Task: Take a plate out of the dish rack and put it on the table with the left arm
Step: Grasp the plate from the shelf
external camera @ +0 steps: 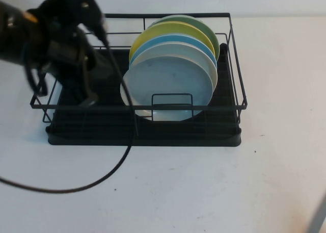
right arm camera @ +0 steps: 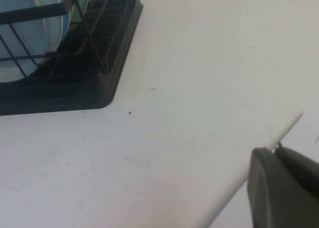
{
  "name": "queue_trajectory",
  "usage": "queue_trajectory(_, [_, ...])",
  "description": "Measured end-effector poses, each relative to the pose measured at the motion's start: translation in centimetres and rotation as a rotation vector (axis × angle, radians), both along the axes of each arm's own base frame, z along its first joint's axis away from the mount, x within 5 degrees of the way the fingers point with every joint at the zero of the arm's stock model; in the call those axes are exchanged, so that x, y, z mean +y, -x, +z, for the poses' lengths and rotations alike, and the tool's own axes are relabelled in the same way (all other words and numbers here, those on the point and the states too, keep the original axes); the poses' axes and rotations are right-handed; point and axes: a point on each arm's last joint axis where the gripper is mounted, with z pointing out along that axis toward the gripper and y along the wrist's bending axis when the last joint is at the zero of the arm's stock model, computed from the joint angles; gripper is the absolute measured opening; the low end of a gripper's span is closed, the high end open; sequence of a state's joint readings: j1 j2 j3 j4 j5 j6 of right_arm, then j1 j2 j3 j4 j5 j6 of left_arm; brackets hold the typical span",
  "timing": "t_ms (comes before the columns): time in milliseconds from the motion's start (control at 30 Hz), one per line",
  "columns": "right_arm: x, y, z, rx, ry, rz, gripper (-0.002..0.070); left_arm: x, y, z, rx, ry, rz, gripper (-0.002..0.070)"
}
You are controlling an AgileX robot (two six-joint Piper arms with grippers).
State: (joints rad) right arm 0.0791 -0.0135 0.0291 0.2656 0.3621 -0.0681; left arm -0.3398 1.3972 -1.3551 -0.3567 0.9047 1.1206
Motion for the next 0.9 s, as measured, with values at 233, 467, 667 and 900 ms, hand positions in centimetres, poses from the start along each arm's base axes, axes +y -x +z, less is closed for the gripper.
queue_trajectory(233, [0.0,0.0,0.0,0.0,0.0,0.0,-0.002,-3.3,-3.9,-0.8,-0.028,-0.039,-0.096,0.0075])
queue_trajectory(467, [0.0,0.0,0.0,0.0,0.0,0.0,-0.002,-6.3,-4.8,-2.2,-0.127,-0.14,-0.291,0.0395])
queue_trajectory(667, [0.0,0.0,0.0,0.0,0.0,0.0,-0.002,-7.5,-6.5,-3.7,-0.172,-0.121,-0.278,0.0438])
queue_trajectory(900, [0.0,0.0,0.0,0.0,0.0,0.0,-0.002,-8.2,-8.4,-5.8,-0.191,-0.106,-0.239,0.0437])
